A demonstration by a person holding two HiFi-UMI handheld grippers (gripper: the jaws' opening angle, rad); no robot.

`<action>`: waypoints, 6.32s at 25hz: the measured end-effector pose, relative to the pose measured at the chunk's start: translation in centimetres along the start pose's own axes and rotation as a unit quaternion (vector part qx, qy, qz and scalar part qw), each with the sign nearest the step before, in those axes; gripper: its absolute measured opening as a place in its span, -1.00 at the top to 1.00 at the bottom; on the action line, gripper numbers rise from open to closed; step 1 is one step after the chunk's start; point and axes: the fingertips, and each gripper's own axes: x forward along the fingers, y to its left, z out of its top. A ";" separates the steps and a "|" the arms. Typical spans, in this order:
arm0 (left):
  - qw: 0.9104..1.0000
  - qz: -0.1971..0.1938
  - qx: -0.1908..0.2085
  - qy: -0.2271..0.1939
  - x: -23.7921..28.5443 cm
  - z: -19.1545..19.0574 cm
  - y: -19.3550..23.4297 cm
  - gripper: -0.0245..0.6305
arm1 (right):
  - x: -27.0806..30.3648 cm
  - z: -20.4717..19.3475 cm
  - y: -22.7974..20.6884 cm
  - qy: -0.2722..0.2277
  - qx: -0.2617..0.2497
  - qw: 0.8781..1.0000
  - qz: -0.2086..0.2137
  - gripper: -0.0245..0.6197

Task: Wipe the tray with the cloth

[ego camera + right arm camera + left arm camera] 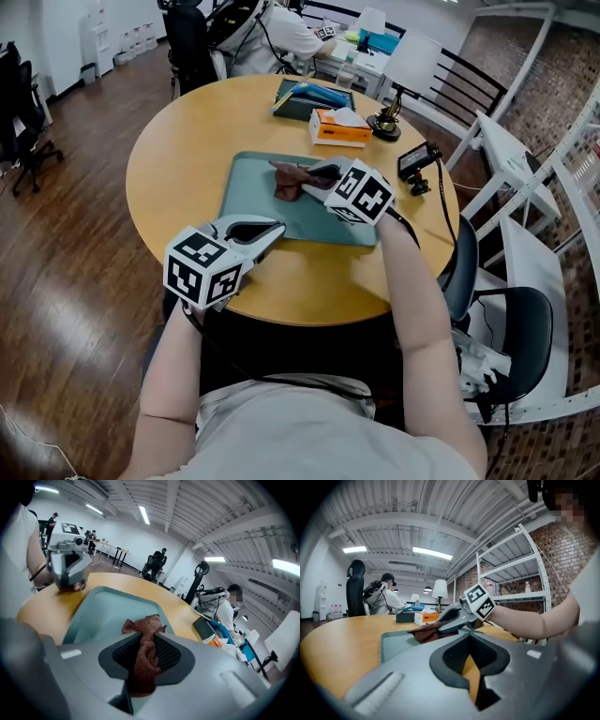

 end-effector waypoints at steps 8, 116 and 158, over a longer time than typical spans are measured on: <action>0.999 0.035 -0.005 -0.003 -1.3 0.0 1.6 0.92 | -3.5 1.5 7.3 -0.014 -0.028 0.993 0.116 0.69; 1.000 -0.020 0.003 -0.002 -1.3 0.2 -0.4 0.92 | -2.4 -2.7 2.3 -0.006 0.079 0.994 0.082 0.68; 1.000 -0.016 0.004 -0.004 -1.7 -0.1 -0.4 0.92 | 2.3 1.2 2.1 0.025 0.041 0.996 0.072 0.68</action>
